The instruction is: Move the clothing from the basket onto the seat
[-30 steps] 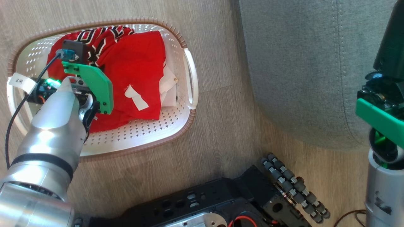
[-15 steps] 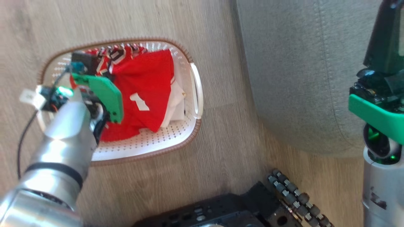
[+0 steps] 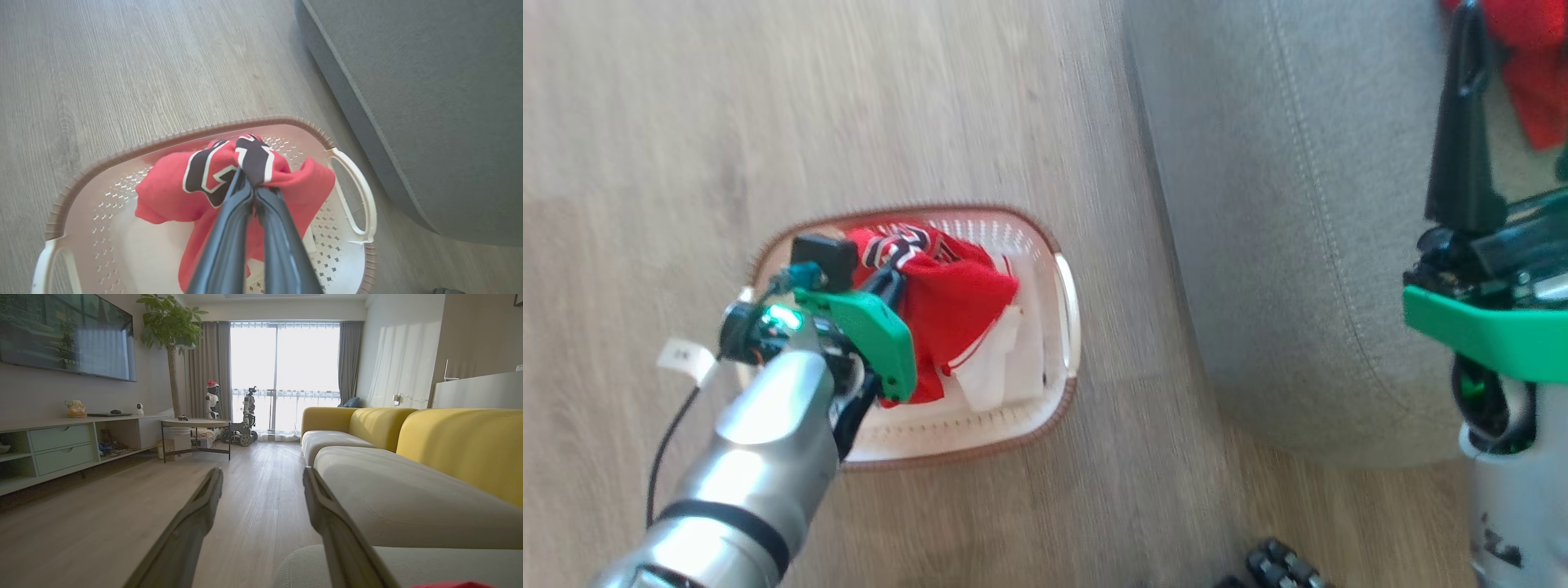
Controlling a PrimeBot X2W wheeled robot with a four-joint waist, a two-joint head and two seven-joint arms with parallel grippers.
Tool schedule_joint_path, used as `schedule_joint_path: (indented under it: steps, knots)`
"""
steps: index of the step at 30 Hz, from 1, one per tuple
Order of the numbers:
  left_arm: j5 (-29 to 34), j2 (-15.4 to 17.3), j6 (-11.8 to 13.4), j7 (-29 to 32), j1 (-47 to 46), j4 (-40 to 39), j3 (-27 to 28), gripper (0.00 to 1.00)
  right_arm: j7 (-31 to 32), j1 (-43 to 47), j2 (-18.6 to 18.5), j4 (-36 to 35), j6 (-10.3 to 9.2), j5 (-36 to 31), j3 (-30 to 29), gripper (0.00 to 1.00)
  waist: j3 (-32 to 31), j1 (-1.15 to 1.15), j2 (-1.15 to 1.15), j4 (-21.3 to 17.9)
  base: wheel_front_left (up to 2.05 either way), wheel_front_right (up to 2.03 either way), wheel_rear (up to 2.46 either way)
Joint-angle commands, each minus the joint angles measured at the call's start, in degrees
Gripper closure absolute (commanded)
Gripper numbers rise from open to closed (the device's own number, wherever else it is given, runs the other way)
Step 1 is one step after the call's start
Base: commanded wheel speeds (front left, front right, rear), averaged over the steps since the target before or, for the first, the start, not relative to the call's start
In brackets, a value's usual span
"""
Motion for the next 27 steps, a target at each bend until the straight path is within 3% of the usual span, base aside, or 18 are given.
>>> schedule_joint_path:
  steps: [1, 10, 16, 27]
  knots:
    - [-0.5, 1.01, -0.34, -0.77, 0.89, -1.37, 0.63, 1.0, -0.28, 1.59, -0.54, -1.41, 0.41, 0.5, 1.23, 0.0, -5.06, 0.0, -0.01, 2.3, 0.0, 0.0, 0.0]
    - [-3.53, 2.35, -0.35, -1.88, 5.61, -9.79, -1.41, 1.0, -0.28, 6.94, -1.81, 2.78, 0.41, 2.07, 2.1, 0.0, -15.78, 0.0, -0.01, 5.36, 0.0, 0.0, 0.0]
    - [-1.86, 4.21, -0.04, -1.92, 7.62, -17.86, 0.42, 1.0, -0.16, 9.6, -2.27, 4.68, 0.41, 3.06, 3.04, 0.0, -21.42, 0.0, -0.01, 6.57, 0.0, 0.0, 0.0]
    - [0.12, 8.58, 4.43, 0.47, 8.52, -36.27, 2.24, 1.0, 0.27, 14.46, -1.81, 7.16, 0.41, 4.47, 6.03, 0.0, -27.51, 0.0, -0.01, 7.31, 0.0, 0.0, 0.0]
